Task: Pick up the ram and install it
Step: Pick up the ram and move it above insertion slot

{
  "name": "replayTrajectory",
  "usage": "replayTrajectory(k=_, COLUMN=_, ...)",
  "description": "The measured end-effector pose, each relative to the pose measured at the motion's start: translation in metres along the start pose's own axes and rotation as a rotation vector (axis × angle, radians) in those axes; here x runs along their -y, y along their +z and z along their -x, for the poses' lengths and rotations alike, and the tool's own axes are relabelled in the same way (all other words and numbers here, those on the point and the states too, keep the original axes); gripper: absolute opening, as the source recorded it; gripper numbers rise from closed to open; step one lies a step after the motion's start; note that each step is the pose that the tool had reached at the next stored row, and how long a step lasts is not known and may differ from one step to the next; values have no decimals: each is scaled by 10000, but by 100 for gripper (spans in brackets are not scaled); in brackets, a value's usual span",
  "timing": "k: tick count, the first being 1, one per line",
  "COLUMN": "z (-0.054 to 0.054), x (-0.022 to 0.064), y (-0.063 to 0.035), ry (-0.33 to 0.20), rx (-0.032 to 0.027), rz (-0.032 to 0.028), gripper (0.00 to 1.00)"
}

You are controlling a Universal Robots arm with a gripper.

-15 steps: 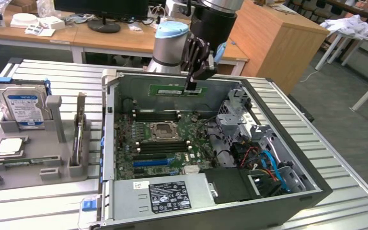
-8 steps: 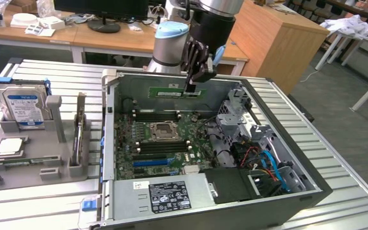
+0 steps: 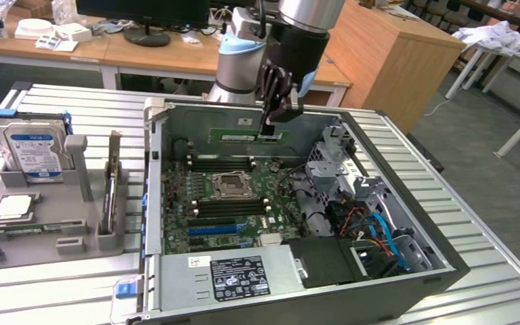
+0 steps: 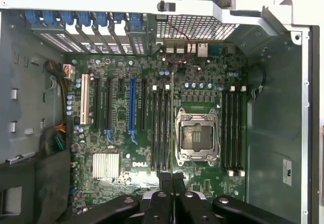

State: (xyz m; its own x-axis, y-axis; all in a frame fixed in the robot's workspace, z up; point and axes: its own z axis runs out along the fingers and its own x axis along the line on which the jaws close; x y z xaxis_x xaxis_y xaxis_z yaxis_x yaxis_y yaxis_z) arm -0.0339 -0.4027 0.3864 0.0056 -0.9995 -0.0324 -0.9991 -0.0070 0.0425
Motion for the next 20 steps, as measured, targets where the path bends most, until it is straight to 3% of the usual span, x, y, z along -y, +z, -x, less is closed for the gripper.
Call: replayTrajectory(k=20, z=-8, x=-4, y=249, ry=55, rx=24, rz=-3, gripper=13)
